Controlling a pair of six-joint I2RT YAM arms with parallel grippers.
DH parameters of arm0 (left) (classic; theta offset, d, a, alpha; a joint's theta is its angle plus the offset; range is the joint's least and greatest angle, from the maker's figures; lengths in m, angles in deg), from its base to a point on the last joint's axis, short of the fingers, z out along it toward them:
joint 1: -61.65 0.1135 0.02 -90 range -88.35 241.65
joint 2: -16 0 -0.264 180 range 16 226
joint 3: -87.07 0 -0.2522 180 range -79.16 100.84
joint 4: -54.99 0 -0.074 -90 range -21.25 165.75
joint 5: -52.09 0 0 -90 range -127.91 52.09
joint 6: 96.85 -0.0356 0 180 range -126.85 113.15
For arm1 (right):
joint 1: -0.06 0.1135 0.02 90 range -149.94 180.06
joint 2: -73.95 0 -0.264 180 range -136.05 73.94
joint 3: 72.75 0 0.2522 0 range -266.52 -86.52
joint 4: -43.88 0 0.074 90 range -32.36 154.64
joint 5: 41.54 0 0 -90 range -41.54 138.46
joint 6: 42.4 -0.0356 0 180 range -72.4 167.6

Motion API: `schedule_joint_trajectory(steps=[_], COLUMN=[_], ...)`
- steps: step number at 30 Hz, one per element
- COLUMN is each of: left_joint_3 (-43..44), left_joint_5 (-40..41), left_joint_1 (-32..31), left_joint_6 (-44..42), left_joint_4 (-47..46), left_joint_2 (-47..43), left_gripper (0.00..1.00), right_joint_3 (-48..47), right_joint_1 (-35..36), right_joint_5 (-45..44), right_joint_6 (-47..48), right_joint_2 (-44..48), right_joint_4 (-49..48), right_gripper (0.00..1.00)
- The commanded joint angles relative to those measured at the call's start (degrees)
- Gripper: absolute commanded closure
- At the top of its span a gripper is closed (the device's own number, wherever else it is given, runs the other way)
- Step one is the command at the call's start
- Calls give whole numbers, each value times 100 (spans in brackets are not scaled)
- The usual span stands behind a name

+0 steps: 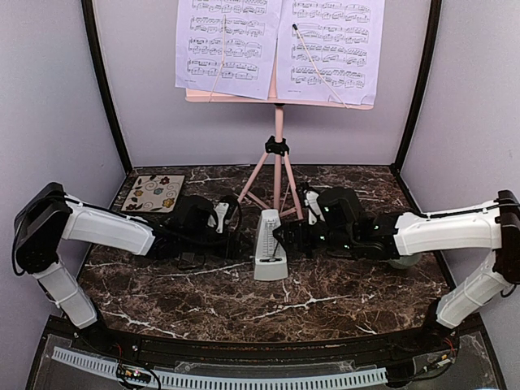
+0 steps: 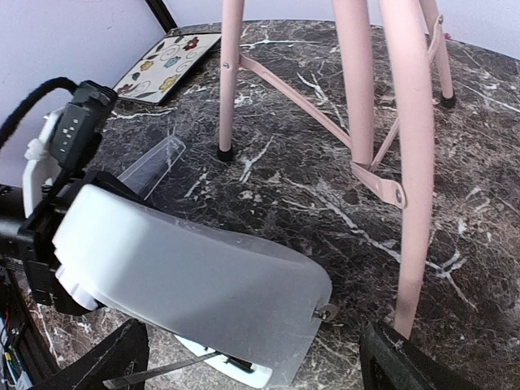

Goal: Set up the instrument practice props

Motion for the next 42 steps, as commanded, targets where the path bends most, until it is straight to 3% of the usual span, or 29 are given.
schedule_joint_trajectory(steps=[1,9,19,26,32,35,37,42], left_joint_3=[-136,-358,-411,-426,-371,-193,39,1062], left_joint_5=[145,417,479,515,486,514,509,556], left_joint_1=[18,475,1882,2350,2512,2579,2626,2726], left_joint_6=[-43,148,459,406,321,181,55,-382], left_joint_4=[83,428,1515,1875,2091,2264,2422,3076], left_joint_2=[-365,-866,-1748,-2052,-2104,-2110,-2058,-1672], left_gripper=[37,35,31,27,21,13,2,1], right_joint_3=[89,795,824,792,622,524,436,140], right_joint_1=[14,-648,-1633,-1874,-1929,-2012,-2091,-2340], right_joint_5=[-438,-574,-372,204,139,114,122,94], right_joint_6=[-99,-470,-205,-18,134,207,225,296], right_joint_2=[393,1159,2206,2153,1947,1937,1941,1957], right_joint_4=[354,976,1600,1571,1581,1565,1540,1634], right_gripper=[10,9,1,0,0,0,0,0])
